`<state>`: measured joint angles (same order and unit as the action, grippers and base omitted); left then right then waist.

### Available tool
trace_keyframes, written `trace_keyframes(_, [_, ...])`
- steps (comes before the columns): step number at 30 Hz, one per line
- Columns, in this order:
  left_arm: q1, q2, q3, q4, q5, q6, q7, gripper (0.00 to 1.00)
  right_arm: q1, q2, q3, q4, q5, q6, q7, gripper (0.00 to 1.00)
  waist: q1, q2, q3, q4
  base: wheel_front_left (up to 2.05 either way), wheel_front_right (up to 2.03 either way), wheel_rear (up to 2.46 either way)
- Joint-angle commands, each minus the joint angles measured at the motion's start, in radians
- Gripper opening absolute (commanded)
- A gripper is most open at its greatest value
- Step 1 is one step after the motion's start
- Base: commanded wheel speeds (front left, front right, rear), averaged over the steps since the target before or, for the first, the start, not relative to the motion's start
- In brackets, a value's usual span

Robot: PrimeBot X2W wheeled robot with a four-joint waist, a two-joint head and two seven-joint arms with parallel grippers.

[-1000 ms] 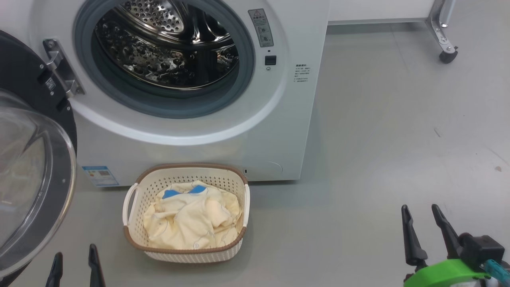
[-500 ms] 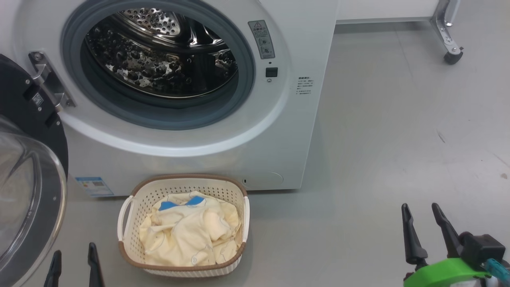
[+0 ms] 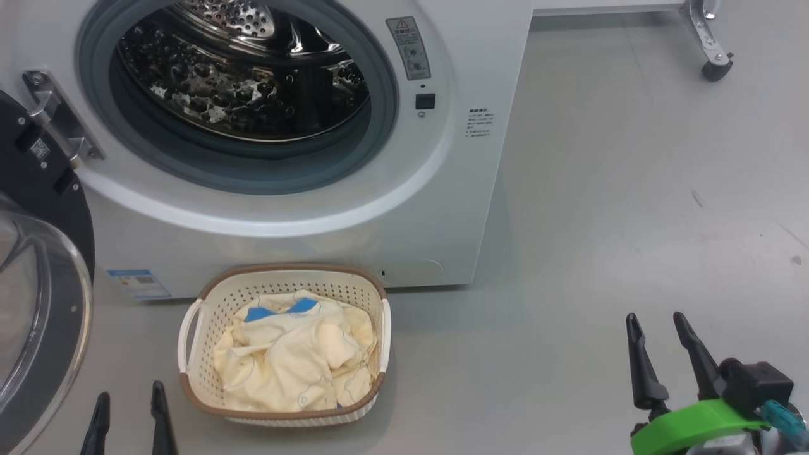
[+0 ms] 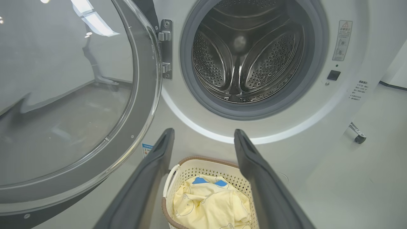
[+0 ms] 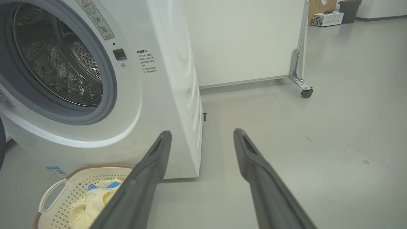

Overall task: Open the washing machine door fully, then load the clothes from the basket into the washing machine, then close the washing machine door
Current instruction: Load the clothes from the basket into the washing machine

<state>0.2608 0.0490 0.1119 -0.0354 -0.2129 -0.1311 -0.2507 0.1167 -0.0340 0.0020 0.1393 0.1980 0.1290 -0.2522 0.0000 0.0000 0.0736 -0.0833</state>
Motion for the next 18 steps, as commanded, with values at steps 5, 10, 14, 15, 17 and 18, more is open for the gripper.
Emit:
trace_keyframes(5, [-0.096,0.019,-0.005,-0.006,0.001,0.000,-0.011,1.00,-0.082,-0.016,0.042,-0.032,0.025,0.002,-0.010,1.00,0.0000,0.0000,0.074,-0.028,0.00,0.00,0.00])
trace_keyframes(10, [-0.192,0.054,-0.056,0.051,-0.011,0.000,-0.011,1.00,-0.131,-0.016,0.073,-0.031,0.057,0.002,-0.010,1.00,0.0000,0.0000,0.168,-0.063,0.00,0.00,0.00])
trace_keyframes(14, [-0.277,0.084,-0.107,0.102,-0.020,0.000,-0.011,1.00,-0.170,-0.016,0.094,-0.030,0.084,0.002,-0.010,1.00,0.0000,0.0000,0.249,-0.091,0.00,0.00,0.00])
trace_keyframes(15, [-0.297,0.093,-0.119,0.118,-0.022,0.000,-0.011,1.00,-0.180,-0.016,0.099,-0.030,0.089,0.002,-0.010,1.00,0.0000,0.0000,0.270,-0.098,0.00,0.00,0.00])
trace_keyframes(17, [-0.339,0.112,-0.142,0.146,-0.025,0.000,-0.011,1.00,-0.201,-0.016,0.109,-0.031,0.102,0.002,-0.010,1.00,0.0000,0.0000,0.311,-0.111,0.00,0.00,0.00])
trace_keyframes(18, [-0.359,0.122,-0.153,0.161,-0.029,0.000,-0.011,1.00,-0.211,-0.016,0.115,-0.032,0.107,0.002,-0.010,1.00,0.0000,0.0000,0.332,-0.118,0.00,0.00,0.00])
